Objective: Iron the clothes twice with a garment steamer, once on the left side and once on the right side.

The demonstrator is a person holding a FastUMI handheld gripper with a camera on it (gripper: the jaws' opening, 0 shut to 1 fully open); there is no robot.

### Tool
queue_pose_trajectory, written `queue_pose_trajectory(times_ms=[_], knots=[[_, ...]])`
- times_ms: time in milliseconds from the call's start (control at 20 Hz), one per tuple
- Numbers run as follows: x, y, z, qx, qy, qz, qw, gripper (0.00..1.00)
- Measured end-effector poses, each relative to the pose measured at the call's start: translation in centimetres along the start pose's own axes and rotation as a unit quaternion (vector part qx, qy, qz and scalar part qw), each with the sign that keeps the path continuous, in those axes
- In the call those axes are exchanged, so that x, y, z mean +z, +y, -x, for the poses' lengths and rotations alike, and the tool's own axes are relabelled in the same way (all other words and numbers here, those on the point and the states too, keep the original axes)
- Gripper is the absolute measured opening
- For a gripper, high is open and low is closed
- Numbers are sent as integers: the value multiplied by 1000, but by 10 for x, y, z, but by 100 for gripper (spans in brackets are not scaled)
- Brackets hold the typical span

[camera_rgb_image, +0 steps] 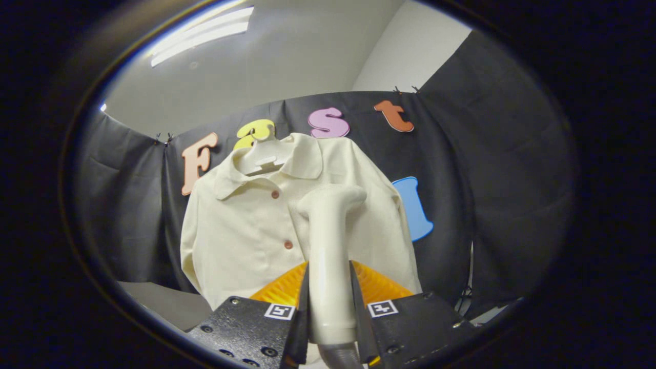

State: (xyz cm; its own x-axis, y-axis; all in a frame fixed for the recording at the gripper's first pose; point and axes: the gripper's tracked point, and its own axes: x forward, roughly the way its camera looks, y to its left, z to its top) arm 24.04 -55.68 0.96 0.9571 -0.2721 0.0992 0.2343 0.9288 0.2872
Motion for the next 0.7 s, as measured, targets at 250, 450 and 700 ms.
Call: queue_pose_trajectory(times_ms=[250,450,700], knots=[[-30,-9,6,7,16,-6,1000,37],[-63,-15,19,7,33,-31,999,37],[-99,-23,35,-2,49,-51,997,37]])
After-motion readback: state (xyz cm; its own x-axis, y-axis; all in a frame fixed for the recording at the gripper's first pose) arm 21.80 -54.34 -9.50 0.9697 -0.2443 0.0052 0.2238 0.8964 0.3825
